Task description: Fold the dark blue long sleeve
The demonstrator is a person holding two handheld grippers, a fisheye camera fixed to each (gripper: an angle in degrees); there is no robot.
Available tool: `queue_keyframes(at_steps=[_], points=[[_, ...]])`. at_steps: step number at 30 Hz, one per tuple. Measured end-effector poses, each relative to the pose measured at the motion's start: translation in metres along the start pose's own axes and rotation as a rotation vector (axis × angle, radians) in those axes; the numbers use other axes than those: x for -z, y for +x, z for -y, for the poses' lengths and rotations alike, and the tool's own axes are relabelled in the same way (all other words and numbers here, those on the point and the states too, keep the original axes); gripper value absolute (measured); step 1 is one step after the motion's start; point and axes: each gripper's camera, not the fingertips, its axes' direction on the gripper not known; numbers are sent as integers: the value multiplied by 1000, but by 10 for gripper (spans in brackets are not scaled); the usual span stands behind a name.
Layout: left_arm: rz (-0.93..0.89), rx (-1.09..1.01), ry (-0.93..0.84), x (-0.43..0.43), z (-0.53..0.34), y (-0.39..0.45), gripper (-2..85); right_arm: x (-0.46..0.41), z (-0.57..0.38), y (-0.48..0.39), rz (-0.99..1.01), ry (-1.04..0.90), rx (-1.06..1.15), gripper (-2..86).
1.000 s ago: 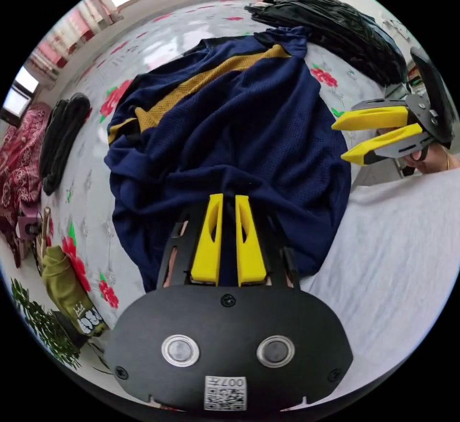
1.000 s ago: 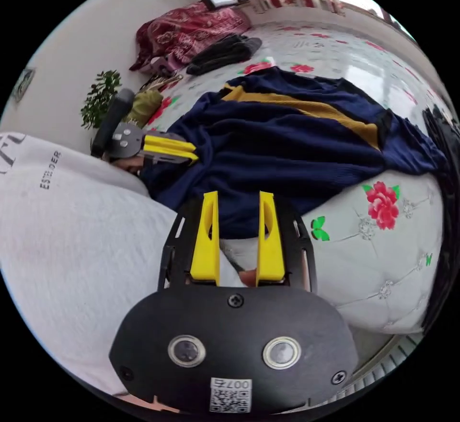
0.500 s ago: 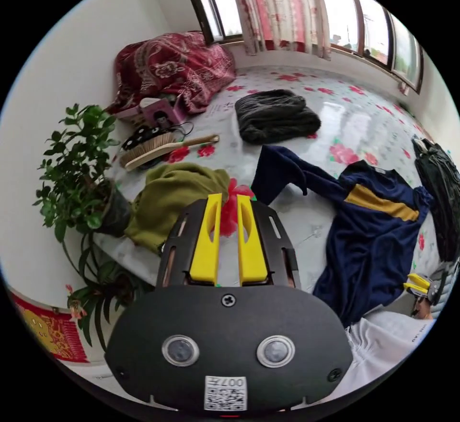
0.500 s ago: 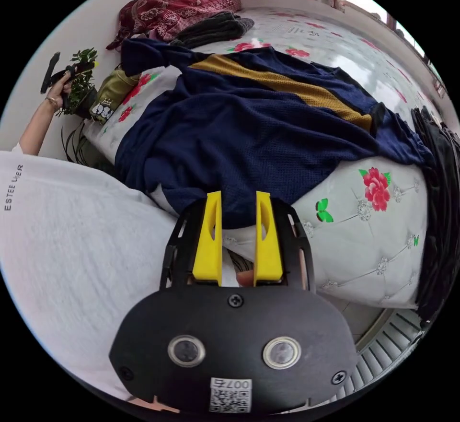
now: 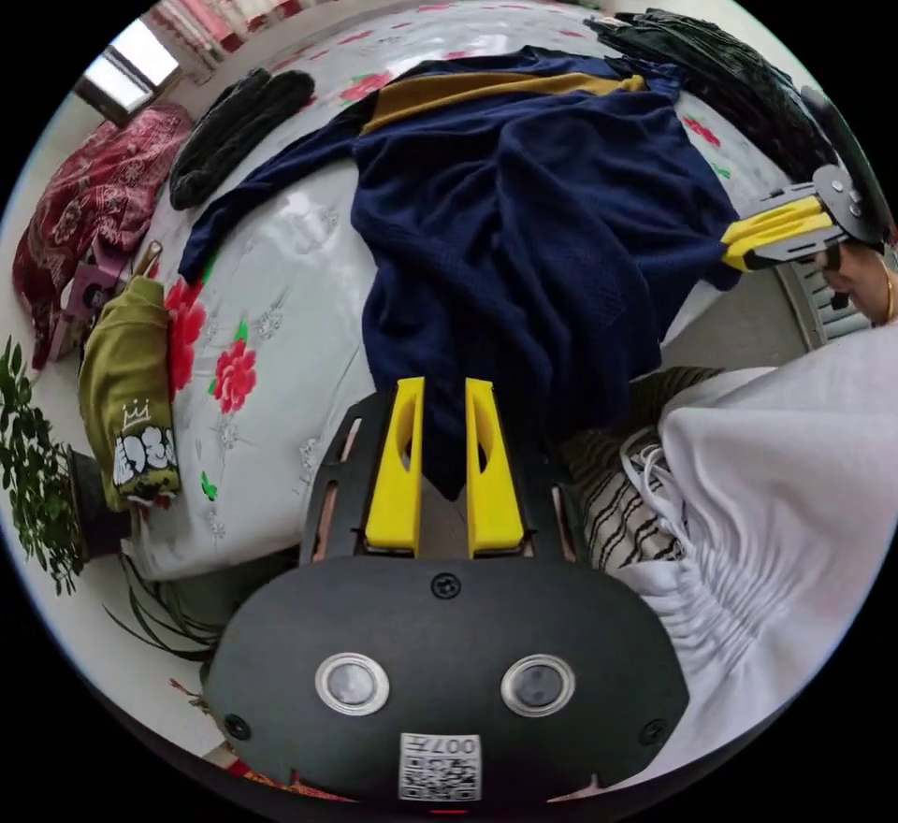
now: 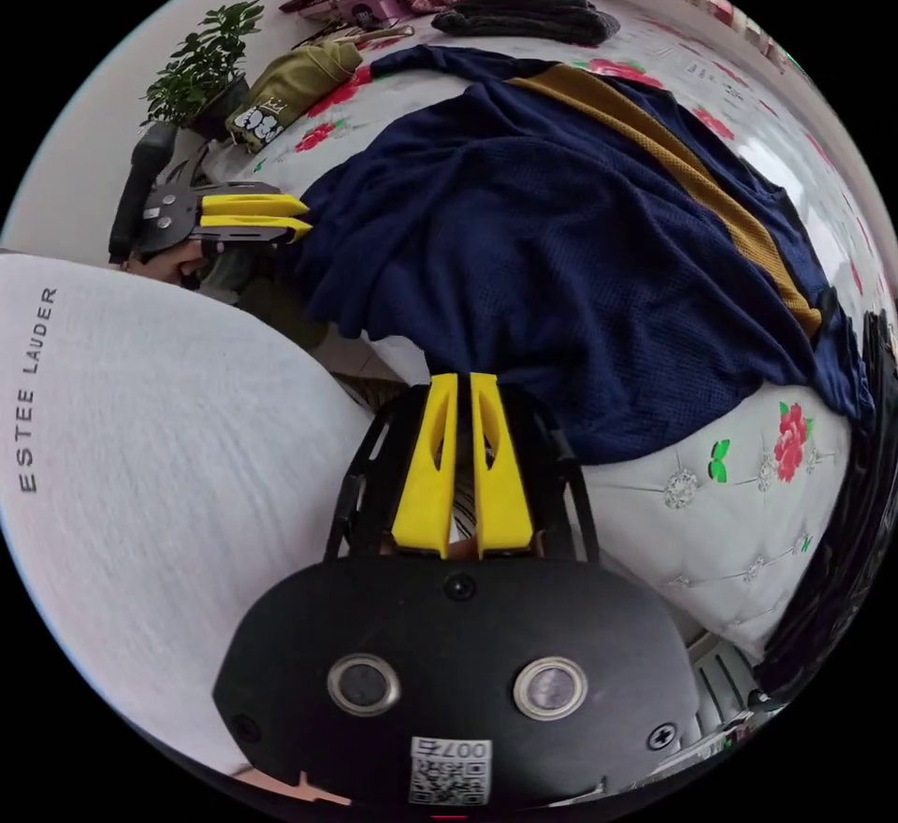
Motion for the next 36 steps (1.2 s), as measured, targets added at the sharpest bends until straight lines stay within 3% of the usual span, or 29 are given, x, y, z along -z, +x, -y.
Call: queue_keyframes(at_steps=[10, 17, 26, 30, 33, 36], points=[[-19, 285, -16, 30, -19, -40, 2, 64, -102, 44, 14, 109, -94, 47], [-15, 231, -88, 22, -26, -16, 75, 45, -108, 66, 107, 128, -215, 66], [-97, 106, -186, 19, 18, -14, -6, -11, -34, 109, 269, -58, -312, 10], [-265, 258, 5, 61, 54, -72, -7, 106, -50, 144, 215, 221, -308, 2], [-266, 310, 72, 64, 93, -96, -3, 183, -53, 192, 131, 402, -403, 4], [-204, 340, 20, 34, 141, -103, 19, 199, -33, 232, 46, 406, -500, 17]])
